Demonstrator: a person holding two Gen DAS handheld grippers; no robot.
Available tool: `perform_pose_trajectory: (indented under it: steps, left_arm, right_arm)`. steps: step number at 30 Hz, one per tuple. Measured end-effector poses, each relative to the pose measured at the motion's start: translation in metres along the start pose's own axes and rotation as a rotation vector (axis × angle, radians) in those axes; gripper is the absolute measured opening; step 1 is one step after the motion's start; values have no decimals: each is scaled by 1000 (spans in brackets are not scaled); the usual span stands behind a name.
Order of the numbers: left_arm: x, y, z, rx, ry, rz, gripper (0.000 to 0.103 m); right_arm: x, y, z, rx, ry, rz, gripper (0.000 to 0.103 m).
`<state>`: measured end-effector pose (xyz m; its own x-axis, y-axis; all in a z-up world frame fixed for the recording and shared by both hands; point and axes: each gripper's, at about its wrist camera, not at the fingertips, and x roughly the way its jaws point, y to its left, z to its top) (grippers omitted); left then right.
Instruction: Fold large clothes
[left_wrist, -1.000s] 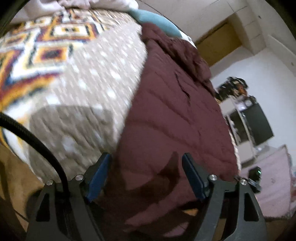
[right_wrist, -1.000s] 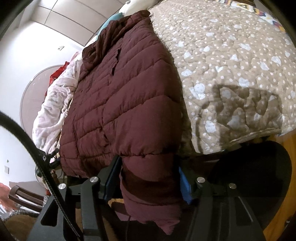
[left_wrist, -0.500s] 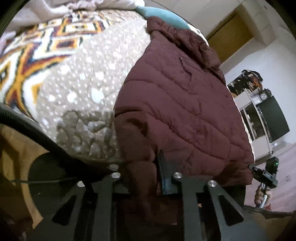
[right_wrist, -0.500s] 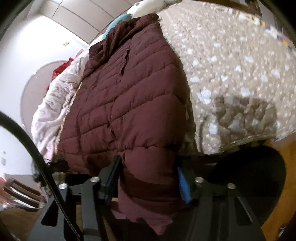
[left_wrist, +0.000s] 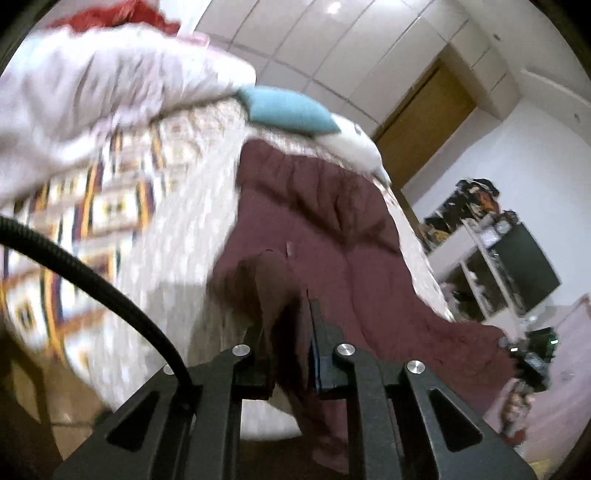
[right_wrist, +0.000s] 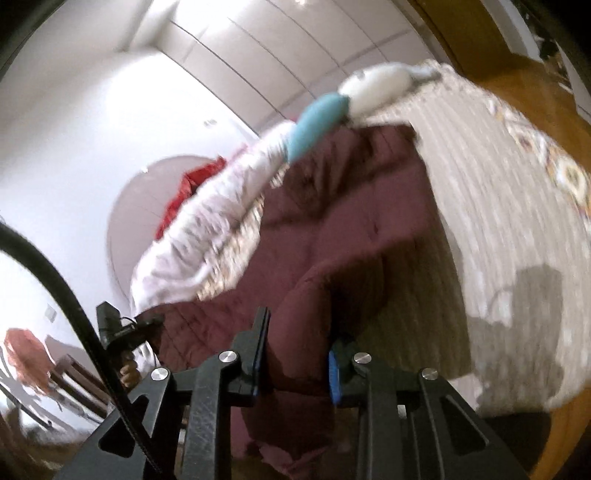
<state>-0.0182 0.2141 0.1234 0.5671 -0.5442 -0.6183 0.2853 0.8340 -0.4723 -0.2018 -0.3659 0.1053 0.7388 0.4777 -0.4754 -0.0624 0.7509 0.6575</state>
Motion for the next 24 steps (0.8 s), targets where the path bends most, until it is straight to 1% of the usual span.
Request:
perform_pose_trajectory:
  steps: [1,2,3,4,6,9,12,16,19,21,23,24]
  left_arm:
    - [12,-5,17,7,-5,23,13]
    - [25,-8,33,3,-1,38,13]
    - [39,-10,47,-5,4,53,13]
    - [49,-11,56,-10,6,67,13]
    - [86,-11,81,-18,10,131,13]
    - [137,-2,96,-54,45,195,13]
    - [181,9,101,-71,86,259,13]
    - [228,28,104,-84,134,325,14]
    - [248,39,108,-90,141,351,18]
    - [258,44,111,-92,145,354,22]
    - [262,46,113,-99,144,344,22]
    - [261,46,115,-105,137,325,26]
  right_arm:
    - [4,3,12,-8,-16,-9,28]
    - [12,2,33,-4,-33,-16,28]
    - [16,-1,42,7,-39,-15,28]
    - [28,-6,58,26,-46,-19,28]
    - [49,-14,78,42,-44,-47,28]
    - [94,-36,105,90,-13,-113,28]
    - [136,-68,125,159,37,-162,28]
    - [179,-114,138,244,80,-214,28]
    - [200,-144,139,312,92,-242,28]
    - [210,-161,136,342,98,-254,28]
    - [216,-171,134,365,93,-245,28]
    - [217,-174,133,372,85,-239,28]
